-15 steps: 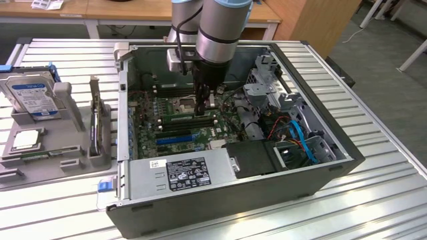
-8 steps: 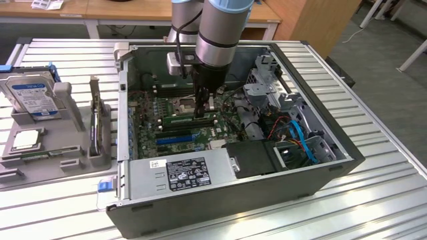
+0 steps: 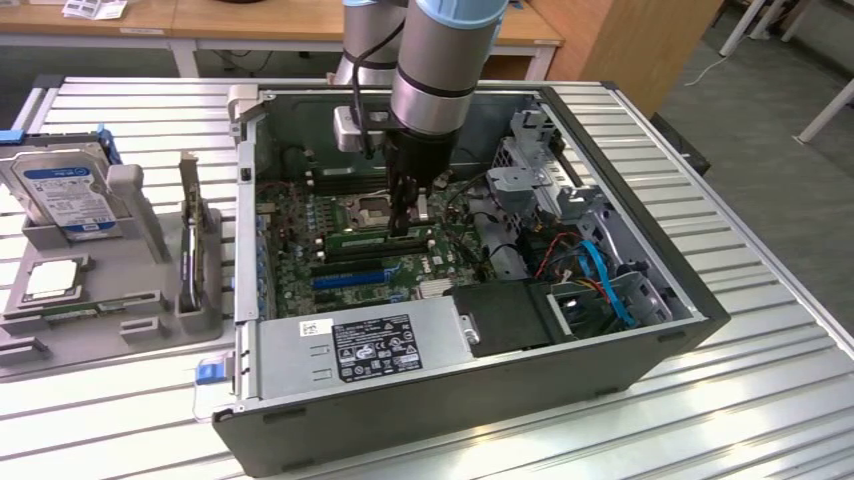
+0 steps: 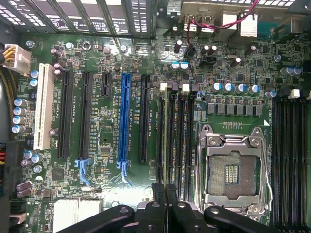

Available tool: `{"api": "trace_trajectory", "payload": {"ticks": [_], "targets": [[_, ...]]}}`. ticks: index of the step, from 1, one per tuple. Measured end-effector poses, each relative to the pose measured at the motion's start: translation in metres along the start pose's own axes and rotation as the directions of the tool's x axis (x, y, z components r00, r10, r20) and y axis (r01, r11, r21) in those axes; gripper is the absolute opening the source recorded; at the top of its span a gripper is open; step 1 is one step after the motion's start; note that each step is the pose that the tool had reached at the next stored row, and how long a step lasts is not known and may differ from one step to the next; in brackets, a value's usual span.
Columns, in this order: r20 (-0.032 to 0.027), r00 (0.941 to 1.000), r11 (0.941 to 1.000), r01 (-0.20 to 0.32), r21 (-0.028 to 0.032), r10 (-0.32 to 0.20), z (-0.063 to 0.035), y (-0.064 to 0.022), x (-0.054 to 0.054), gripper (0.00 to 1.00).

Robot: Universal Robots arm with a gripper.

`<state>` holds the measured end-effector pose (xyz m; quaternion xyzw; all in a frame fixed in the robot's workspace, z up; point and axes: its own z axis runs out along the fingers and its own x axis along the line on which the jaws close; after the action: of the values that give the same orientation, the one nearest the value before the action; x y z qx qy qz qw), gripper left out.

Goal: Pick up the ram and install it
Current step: 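Insert the ram into the slot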

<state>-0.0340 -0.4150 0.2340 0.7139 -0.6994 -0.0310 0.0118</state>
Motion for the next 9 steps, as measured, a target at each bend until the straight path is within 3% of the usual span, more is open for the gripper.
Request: {"api": "trace_trajectory", "payload": {"ticks": [9], "targets": [[0.0005,1.0000,1.0000,-0.007,0.0002,0.007,0.0001,0.0000,0.0000,0.12]]}}
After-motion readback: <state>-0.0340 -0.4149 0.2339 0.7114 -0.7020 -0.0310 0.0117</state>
